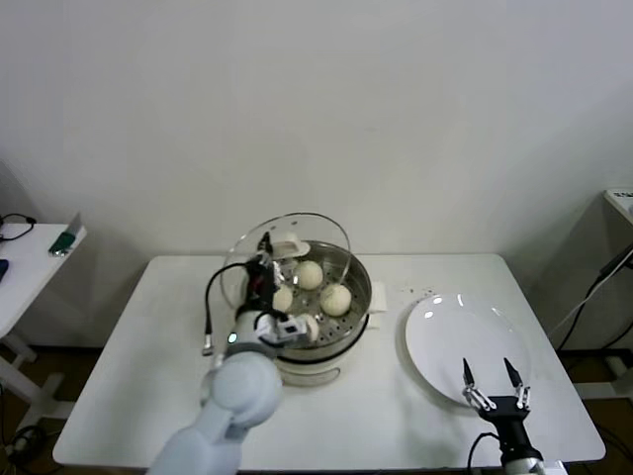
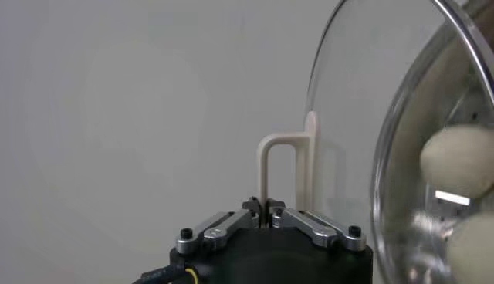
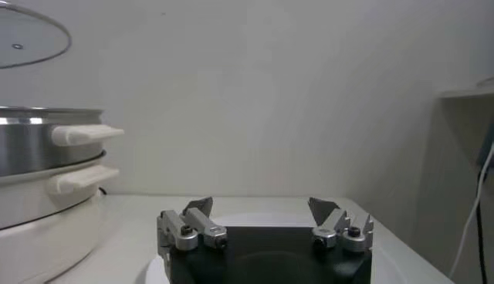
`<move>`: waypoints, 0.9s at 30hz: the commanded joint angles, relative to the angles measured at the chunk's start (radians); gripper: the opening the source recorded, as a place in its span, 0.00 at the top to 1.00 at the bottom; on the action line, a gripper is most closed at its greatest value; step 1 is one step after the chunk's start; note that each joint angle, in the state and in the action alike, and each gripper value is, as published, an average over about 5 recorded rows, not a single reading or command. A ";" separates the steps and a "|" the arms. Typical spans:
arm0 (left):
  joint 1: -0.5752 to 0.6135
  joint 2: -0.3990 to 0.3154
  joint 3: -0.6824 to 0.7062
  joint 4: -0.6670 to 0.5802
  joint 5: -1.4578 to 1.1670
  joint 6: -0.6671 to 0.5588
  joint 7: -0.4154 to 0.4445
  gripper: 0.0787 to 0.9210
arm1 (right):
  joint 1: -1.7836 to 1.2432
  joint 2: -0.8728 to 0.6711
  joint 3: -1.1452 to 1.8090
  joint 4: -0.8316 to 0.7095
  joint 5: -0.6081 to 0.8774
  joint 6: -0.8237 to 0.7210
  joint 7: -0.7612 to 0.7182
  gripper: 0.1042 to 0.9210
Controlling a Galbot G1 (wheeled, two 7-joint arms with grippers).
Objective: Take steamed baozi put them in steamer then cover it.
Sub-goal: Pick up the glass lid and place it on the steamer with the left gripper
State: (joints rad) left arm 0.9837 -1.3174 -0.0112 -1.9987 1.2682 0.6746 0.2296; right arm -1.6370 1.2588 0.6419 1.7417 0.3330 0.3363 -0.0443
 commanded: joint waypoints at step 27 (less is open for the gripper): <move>0.080 -0.203 0.024 0.186 0.356 -0.062 -0.002 0.93 | 0.029 -0.013 -0.010 -0.041 0.007 0.023 0.005 0.12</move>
State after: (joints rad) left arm 1.0490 -1.5235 0.0206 -1.8348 1.5827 0.6207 0.2194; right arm -1.6113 1.2420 0.6336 1.7060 0.3434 0.3601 -0.0388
